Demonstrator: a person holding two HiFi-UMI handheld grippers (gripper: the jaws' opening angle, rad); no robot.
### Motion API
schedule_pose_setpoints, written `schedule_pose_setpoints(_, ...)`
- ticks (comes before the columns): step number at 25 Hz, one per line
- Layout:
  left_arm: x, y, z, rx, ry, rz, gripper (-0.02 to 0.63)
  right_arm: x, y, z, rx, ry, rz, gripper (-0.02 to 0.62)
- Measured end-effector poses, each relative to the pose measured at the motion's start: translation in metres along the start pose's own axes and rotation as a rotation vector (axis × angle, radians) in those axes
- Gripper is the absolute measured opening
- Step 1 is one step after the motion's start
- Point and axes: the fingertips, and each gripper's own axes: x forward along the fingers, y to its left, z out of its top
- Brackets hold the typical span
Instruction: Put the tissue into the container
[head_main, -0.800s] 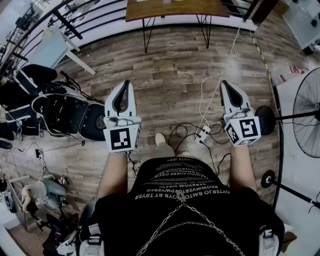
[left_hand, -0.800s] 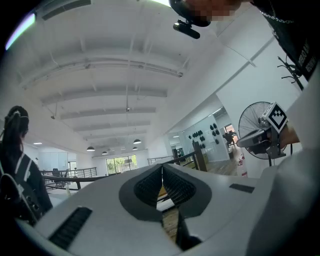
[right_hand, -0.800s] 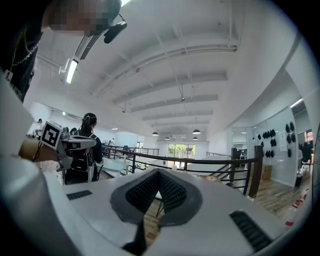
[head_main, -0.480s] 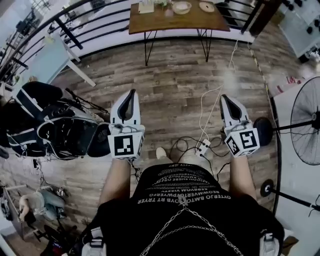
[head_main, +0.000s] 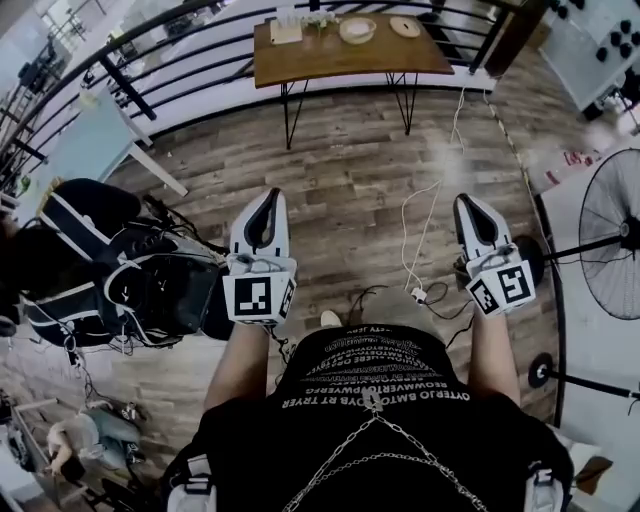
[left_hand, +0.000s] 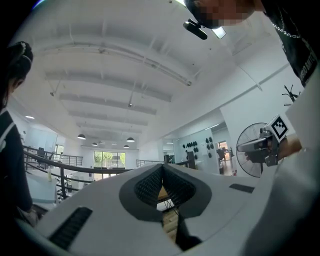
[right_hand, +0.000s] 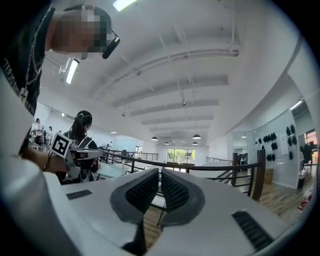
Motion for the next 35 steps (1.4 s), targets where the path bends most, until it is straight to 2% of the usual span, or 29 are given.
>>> schedule_pose_setpoints(4, 0.012, -0.022, -0.024, 0.028, 0.018, -0.007, 0.029, -0.011, -0.019, -0.031, 0.007, 0.040, -0.035, 0.005)
schedule_pose_setpoints(9, 0.037, -0.022, -0.034, 0.065, 0.051, -0.006, 0.029, 0.004, -0.036, -0.053, 0.038, 0.075, -0.050, 0.072)
schedule_pose_setpoints(12, 0.051, -0.017, -0.044, 0.055, 0.086, -0.012, 0.029, 0.021, -0.048, -0.061, 0.064, 0.076, -0.048, 0.128)
schedule_pose_setpoints(15, 0.067, -0.017, -0.055, 0.043, 0.115, -0.018, 0.029, 0.039, -0.065, -0.075, 0.091, 0.091, -0.043, 0.156)
schedule_pose_setpoints(19, 0.107, -0.014, -0.059, 0.041, 0.127, -0.010, 0.029, 0.074, -0.091, -0.089, 0.111, 0.104, -0.017, 0.218)
schedule_pose_setpoints(28, 0.232, -0.026, -0.079, 0.054, 0.161, -0.013, 0.029, 0.154, -0.182, -0.107, 0.127, 0.110, 0.043, 0.224)
schedule_pose_setpoints(35, 0.312, -0.041, -0.093, 0.040, 0.192, -0.013, 0.029, 0.191, -0.245, -0.127, 0.132, 0.147, 0.075, 0.224)
